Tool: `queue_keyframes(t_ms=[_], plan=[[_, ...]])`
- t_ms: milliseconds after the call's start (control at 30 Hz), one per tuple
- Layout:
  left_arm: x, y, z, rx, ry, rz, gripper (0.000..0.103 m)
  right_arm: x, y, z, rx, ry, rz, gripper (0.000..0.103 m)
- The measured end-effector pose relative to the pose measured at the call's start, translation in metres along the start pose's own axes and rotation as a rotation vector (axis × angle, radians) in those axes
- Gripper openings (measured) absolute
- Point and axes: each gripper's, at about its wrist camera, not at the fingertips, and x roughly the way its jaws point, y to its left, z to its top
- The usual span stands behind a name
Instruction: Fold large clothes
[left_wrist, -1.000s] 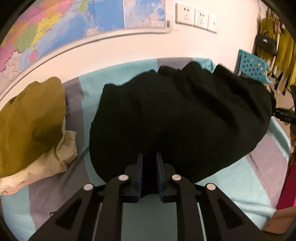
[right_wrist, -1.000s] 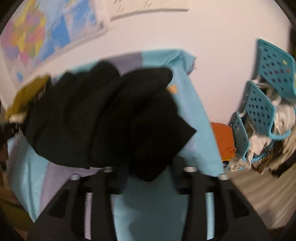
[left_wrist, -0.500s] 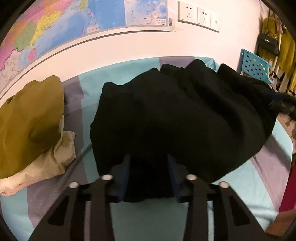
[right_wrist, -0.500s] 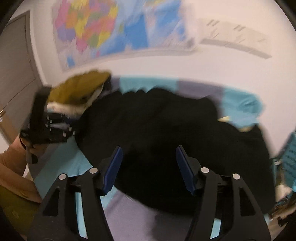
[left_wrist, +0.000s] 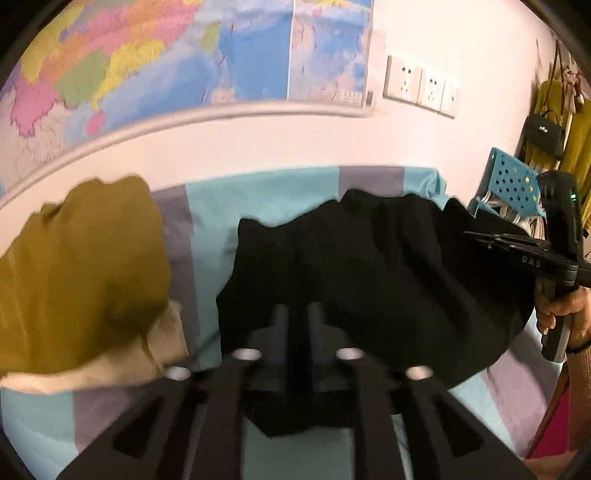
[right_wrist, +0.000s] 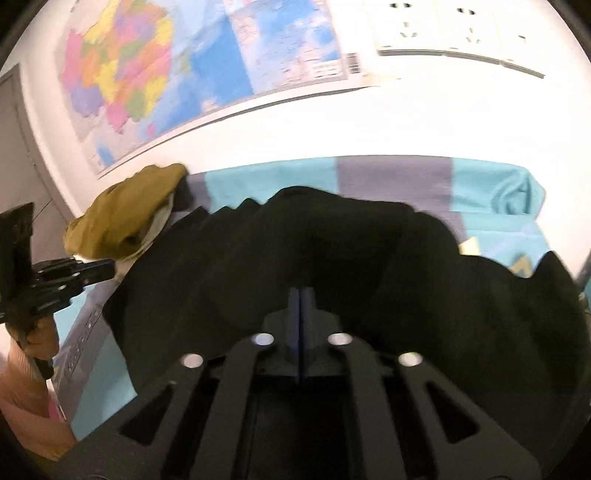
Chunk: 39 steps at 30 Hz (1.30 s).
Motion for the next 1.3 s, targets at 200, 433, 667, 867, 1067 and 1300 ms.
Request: queue_keyframes(t_ms=[200, 433, 667, 867, 1067, 1300], plan=[[0.041, -0.027, 0.023, 0.095, 0.075, -0.017, 0.063, 0.023, 0.001, -0.003, -0.098, 0.134, -0.162, 0.054], [0.097, -0.033, 0.03, 0.092, 0.181, -0.048, 0.029, 0.04, 0.003, -0.016, -0.144, 0.166, -0.124, 0.009], [0.057, -0.016, 0.047, 0.014, 0.044, -0.045, 0.002, -0.009, 0.012, 0.023, -0.125, -0.081, -0.055, 0.004], [0.052, 0.0, 0.048, -0.01, 0.038, -0.039, 0.004, 0.021, 0.021, 0.039, -0.185, -0.028, -0.08, 0.004], [0.08, -0.008, 0.035, 0.035, 0.136, 0.008, 0.03, 0.05, 0.006, 0.014, -0.157, 0.102, -0.11, 0.015], [0.045, -0.011, 0.042, 0.044, 0.023, 0.032, 0.047, -0.054, -0.012, 0.011, -0.106, -0.105, -0.086, 0.06]])
